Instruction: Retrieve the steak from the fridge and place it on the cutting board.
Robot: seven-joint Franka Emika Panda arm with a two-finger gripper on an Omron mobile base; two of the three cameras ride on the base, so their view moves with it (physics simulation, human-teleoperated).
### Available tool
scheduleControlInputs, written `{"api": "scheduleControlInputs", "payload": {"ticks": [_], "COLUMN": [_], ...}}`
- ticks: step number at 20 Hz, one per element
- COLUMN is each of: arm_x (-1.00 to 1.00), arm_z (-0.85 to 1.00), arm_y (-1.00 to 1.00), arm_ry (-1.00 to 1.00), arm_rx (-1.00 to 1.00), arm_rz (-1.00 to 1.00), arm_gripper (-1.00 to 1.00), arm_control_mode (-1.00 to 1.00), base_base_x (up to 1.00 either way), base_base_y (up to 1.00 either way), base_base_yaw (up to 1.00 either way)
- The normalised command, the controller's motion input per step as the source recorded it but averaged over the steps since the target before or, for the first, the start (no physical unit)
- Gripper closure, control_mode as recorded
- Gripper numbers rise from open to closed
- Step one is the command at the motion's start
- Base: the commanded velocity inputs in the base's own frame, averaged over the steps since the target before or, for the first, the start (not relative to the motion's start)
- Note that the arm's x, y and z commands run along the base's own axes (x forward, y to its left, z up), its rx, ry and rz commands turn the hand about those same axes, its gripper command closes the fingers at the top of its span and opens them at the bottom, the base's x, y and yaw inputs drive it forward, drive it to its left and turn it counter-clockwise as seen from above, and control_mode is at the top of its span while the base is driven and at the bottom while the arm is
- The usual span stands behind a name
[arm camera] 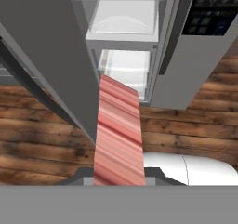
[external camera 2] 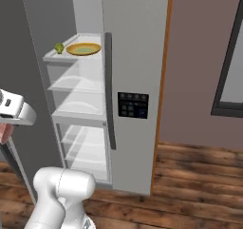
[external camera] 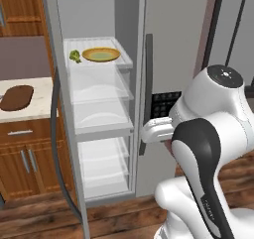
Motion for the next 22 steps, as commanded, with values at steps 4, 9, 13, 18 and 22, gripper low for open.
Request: {"api": "scheduleControlInputs", "payload": {"ticks": [4, 9, 13, 18, 22], "arm_x": [0.0, 0.0, 0.0, 0.0, 0.0], "arm_z": [0.0, 0.0, 0.0, 0.0, 0.0], "arm_y": [0.0, 0.0, 0.0, 0.0, 0.0], "arm_ry": [0.0, 0.0, 0.0, 0.0, 0.0], "arm_rx": [0.0, 0.0, 0.0, 0.0, 0.0], "arm_rz": [0.0, 0.0, 0.0, 0.0, 0.0], "arm_gripper": [1.0, 1.0, 1.0, 1.0, 1.0], "arm_control_mode": [1.0, 1.0, 1.0, 1.0, 1.0], "base_base_x": [-0.75, -0.69, -0.42, -0.03, 0.11], "base_base_y": [0.24, 0.39, 0.16, -0.54, -1.0], "base_base_yaw": [-0.08, -0.12, 0.0, 0.15, 0.37]}}
